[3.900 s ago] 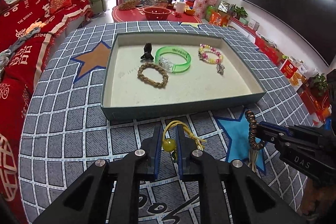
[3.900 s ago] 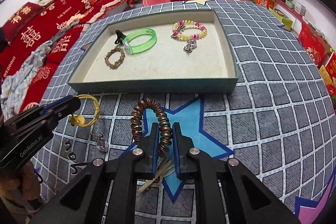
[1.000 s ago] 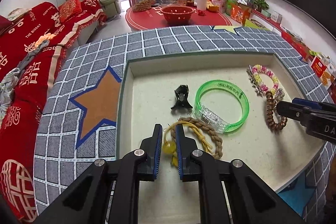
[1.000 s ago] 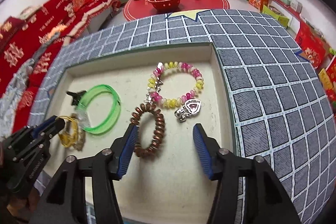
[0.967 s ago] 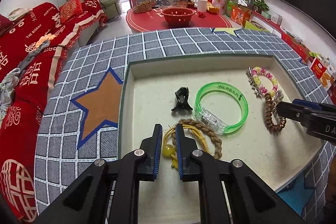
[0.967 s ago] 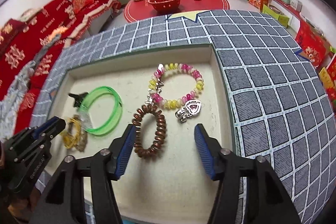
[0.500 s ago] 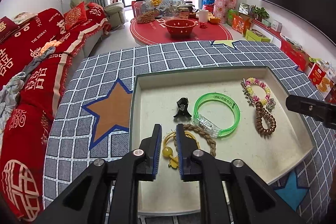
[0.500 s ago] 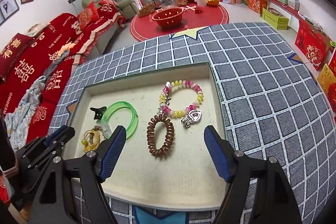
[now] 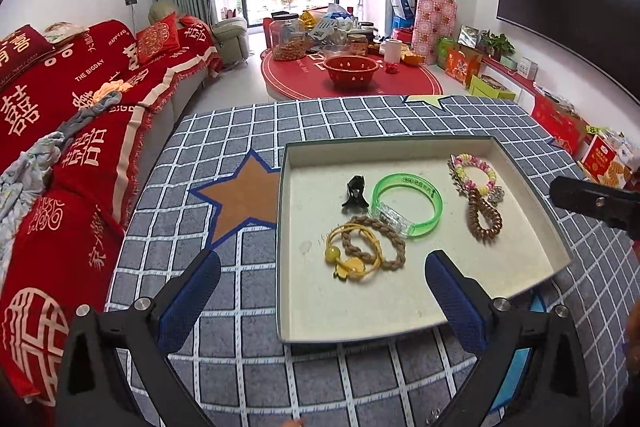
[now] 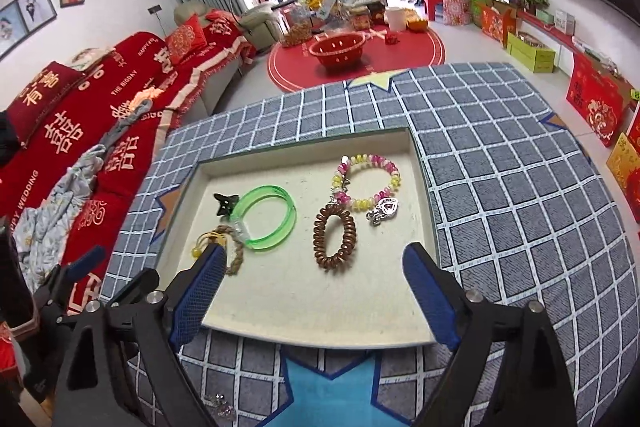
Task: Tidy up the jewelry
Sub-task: 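Move both tools back toward the second heart pendant and beige hair clip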
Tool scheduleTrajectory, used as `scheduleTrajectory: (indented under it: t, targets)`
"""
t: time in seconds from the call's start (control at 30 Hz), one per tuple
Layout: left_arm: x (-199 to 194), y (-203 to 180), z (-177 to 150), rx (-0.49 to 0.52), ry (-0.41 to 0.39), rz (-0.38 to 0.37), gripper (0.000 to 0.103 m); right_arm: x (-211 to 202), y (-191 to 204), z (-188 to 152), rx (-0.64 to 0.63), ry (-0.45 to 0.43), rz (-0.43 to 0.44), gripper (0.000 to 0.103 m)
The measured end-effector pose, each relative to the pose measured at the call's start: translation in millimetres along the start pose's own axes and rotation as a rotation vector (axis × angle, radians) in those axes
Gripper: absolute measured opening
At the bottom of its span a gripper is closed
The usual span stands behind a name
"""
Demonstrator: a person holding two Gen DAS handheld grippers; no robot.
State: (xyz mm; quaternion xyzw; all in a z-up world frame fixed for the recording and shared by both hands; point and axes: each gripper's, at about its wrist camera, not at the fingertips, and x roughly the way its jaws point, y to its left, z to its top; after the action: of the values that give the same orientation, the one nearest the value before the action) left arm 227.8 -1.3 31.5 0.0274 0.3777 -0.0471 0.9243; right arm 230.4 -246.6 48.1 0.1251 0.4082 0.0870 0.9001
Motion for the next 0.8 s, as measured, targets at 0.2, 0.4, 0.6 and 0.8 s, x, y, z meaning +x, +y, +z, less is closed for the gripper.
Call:
scheduleTrajectory:
  t: [0.2,0.4,0.6,0.8]
  targets:
    - [-19.2,7.2,-20.9,-0.022,0.005,-0.026,0.103,-28.2,10.5,-11.8,-0.031,-0.087,0.013,0.103]
    - [-31.3,6.2,-46.7,-0.037,0.035,-0.05,0.103,-39.4,12.3,-34.7,-0.055,-0.007,-0.012,0.103]
    - [-30.9,-0.7,-71.8,-0.055,0.104,-0.09,0.103,-48.4,-4.0,-78.7,0.011,0.058,-0.008,0.103]
    - [-27.4,-18.5,-92.5,-0.083,0.163,-0.092,0.103,-54.0,-15.8,-126.0,0.041,0.103,-0.083,0.103]
